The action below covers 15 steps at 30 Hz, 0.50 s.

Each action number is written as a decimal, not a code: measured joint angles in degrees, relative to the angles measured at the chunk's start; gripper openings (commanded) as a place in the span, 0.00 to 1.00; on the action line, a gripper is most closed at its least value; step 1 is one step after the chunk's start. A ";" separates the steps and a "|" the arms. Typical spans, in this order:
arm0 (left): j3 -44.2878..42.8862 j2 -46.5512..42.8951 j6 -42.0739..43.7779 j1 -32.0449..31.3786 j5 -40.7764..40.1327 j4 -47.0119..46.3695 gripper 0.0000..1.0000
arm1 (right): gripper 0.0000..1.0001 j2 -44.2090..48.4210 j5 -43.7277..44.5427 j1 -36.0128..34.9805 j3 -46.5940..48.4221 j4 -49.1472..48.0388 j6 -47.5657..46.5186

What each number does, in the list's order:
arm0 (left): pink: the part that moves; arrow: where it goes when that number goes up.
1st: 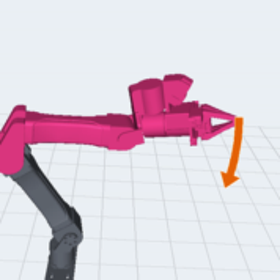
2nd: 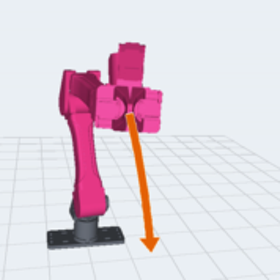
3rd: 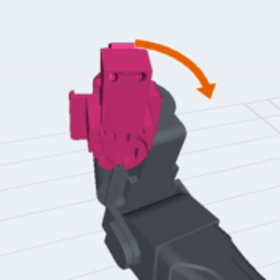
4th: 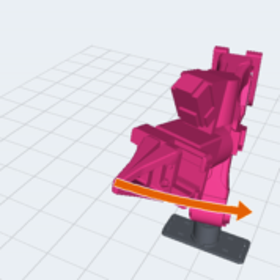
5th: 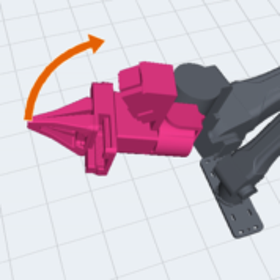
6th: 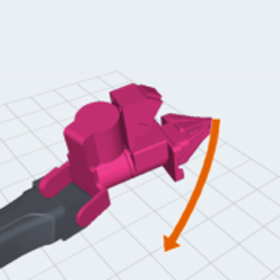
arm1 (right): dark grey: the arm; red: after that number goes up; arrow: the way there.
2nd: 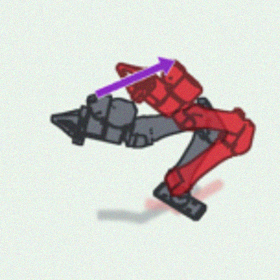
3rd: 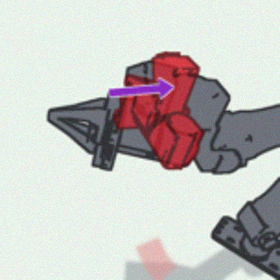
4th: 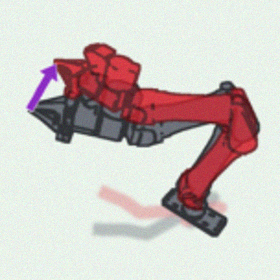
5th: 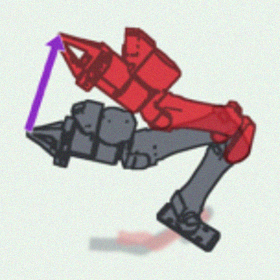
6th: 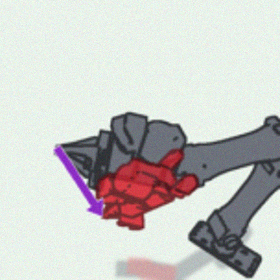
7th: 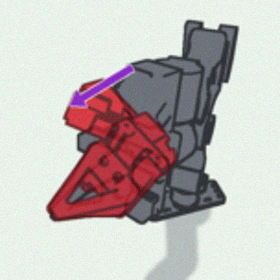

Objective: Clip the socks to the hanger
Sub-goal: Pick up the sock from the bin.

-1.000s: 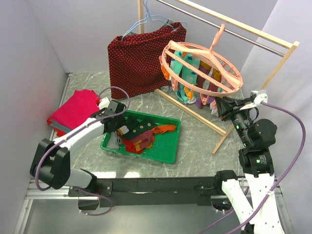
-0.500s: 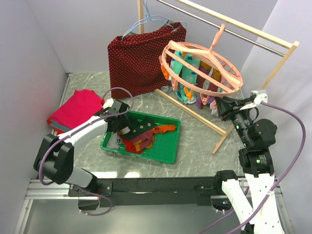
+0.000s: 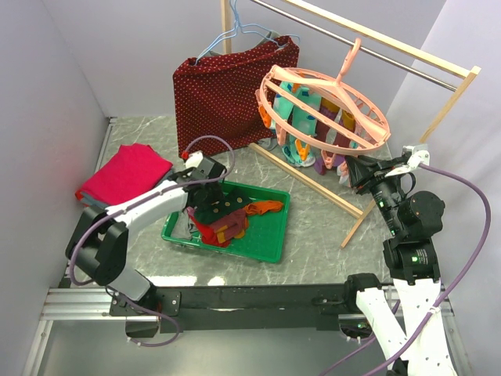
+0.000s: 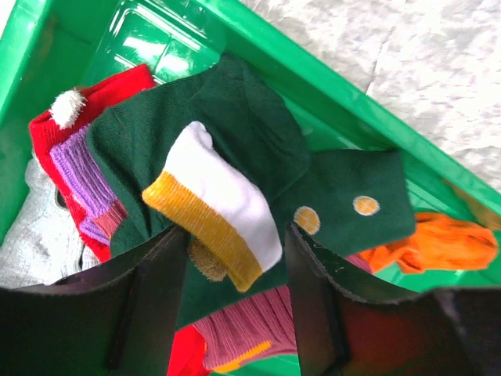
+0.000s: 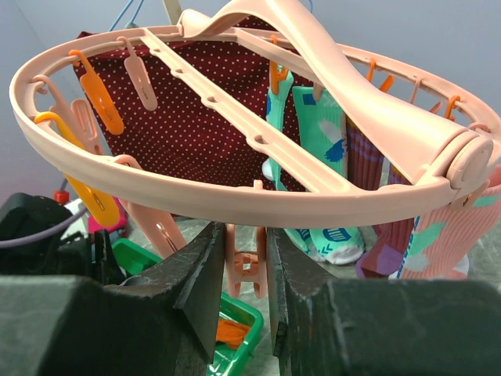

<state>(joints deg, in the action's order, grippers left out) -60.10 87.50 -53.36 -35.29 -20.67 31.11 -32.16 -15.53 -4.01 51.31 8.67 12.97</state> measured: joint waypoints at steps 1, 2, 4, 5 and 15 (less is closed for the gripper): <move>-0.02 0.44 0.13 -0.02 -0.07 0.00 0.54 | 0.00 0.00 0.00 0.00 0.00 0.00 0.00; -0.02 0.87 0.24 0.00 -0.15 0.00 0.52 | 0.00 0.00 -0.02 0.00 0.00 0.00 0.00; -0.11 1.44 0.46 0.00 -0.28 0.00 0.49 | 0.00 0.00 -0.02 0.00 0.00 0.00 0.00; -0.22 1.70 0.59 -0.02 -0.46 0.02 0.43 | 0.00 0.00 0.00 0.00 0.00 0.00 0.00; -5.57 2.36 4.26 -1.49 -6.29 2.34 0.02 | 0.00 0.00 -0.02 0.00 0.02 0.09 0.00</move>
<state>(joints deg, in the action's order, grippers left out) -65.67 89.86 -49.10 -36.77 -26.96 33.45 -32.16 -15.55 -4.01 51.33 8.75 12.97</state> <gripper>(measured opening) 0.093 0.316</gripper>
